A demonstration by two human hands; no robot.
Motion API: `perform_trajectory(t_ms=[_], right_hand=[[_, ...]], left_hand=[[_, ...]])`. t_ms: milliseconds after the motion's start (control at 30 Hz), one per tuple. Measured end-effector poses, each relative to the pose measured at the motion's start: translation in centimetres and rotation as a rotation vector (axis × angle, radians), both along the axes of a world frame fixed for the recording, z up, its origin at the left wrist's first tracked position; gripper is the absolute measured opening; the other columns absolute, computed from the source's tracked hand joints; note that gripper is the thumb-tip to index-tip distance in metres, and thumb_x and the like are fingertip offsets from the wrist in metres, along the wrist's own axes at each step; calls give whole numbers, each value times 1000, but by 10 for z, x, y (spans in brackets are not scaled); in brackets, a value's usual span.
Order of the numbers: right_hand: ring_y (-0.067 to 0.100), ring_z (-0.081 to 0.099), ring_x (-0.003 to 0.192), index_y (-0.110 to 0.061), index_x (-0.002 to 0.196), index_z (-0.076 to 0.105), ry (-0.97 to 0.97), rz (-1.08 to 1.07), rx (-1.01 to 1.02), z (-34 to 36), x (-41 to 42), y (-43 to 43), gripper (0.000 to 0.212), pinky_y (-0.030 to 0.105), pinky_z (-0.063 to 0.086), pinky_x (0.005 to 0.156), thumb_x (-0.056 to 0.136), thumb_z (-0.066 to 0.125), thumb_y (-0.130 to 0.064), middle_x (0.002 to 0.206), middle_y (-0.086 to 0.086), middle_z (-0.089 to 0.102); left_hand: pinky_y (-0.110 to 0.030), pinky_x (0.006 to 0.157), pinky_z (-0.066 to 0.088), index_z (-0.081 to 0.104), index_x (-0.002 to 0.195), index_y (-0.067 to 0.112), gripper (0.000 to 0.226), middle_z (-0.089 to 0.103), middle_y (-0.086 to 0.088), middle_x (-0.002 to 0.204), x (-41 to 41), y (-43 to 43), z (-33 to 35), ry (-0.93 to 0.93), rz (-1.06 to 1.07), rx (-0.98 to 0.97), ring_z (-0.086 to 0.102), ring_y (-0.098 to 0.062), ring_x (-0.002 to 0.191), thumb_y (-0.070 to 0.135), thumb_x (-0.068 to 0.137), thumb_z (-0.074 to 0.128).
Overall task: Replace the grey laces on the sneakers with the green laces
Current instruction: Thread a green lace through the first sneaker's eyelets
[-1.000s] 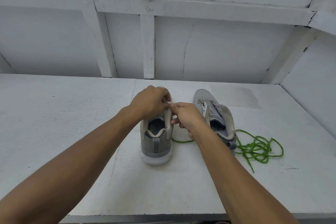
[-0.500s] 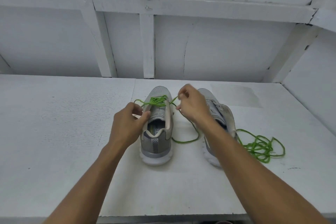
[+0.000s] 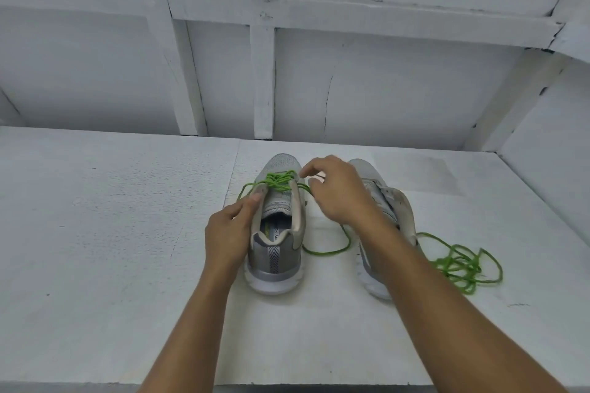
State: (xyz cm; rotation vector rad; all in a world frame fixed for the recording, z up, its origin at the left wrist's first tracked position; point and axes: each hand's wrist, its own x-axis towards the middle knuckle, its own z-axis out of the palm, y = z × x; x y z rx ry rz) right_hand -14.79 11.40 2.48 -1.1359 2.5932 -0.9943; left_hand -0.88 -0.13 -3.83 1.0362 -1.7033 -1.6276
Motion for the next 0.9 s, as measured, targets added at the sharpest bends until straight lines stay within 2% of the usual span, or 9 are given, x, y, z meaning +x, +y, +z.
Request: perform_trajectory(t_ms=[67, 133, 200, 333, 433, 533, 633, 767, 900], right_hand=[[17, 54, 101, -21, 108, 66, 59, -3, 73, -7, 8, -3, 18, 32, 44, 87, 97, 53, -17, 115, -1, 54], [19, 54, 102, -20, 107, 65, 69, -16, 77, -10, 11, -6, 16, 35, 45, 85, 98, 52, -20, 113, 1, 57], [23, 54, 97, -17, 104, 58, 73, -5, 107, -11, 11, -7, 12, 38, 45, 80, 100, 47, -18, 106, 2, 59], [28, 57, 85, -17, 102, 42, 53, 4, 126, -15, 10, -7, 8, 42, 49, 74, 99, 38, -10, 99, 8, 62], [29, 54, 76, -17, 101, 42, -32, -101, -39, -12, 2, -7, 12, 43, 45, 67, 97, 34, -8, 93, 9, 61], [17, 47, 63, -22, 101, 52, -301, -266, -301, 4, -8, -4, 21, 33, 39, 57, 97, 34, -11, 90, 0, 60], [10, 38, 55, -18, 95, 59, -555, -352, -537, 21, -17, 5, 25, 24, 32, 48, 95, 37, -7, 81, -2, 56], [9, 35, 50, -11, 91, 60, -826, -412, -867, 36, -27, 17, 22, 21, 24, 40, 90, 40, -3, 71, 0, 48], [10, 38, 50, -10, 91, 61, -835, -415, -887, 42, -29, 26, 17, 21, 25, 40, 89, 45, -5, 69, 0, 49]], left_hand=[[-31, 75, 51, 78, 75, 31, 26, 74, 11, 75, -2, 1, 3, -7, 45, 80, 67, -12, 83, 54, 81, 68], [-36, 77, 53, 78, 74, 25, 31, 74, 5, 75, -4, 0, 3, -22, 81, 143, 69, -19, 82, 53, 80, 69], [-39, 80, 53, 78, 74, 21, 34, 75, 0, 77, -6, 1, 1, -11, 93, 183, 69, -20, 81, 53, 80, 70], [-34, 65, 43, 68, 72, 4, 55, 63, -6, 67, -7, 4, -4, 15, 108, 173, 54, -17, 66, 58, 80, 67], [-32, 66, 41, 65, 72, 4, 52, 60, -6, 68, -7, 5, -7, 21, 114, 148, 52, -17, 65, 55, 84, 63], [-32, 66, 40, 66, 75, 16, 40, 59, -6, 70, -7, 4, -9, 30, 109, 126, 51, -17, 67, 55, 84, 62], [-32, 66, 41, 68, 75, 12, 48, 60, -7, 70, -8, 5, -10, 21, 112, 128, 52, -17, 65, 59, 83, 63], [-32, 66, 42, 68, 73, 10, 50, 63, -7, 70, -9, 5, -9, 17, 121, 145, 54, -17, 66, 59, 81, 64], [-41, 75, 52, 72, 77, 9, 43, 72, -10, 79, -7, 8, -5, 29, 110, 125, 64, -21, 75, 51, 85, 63]])
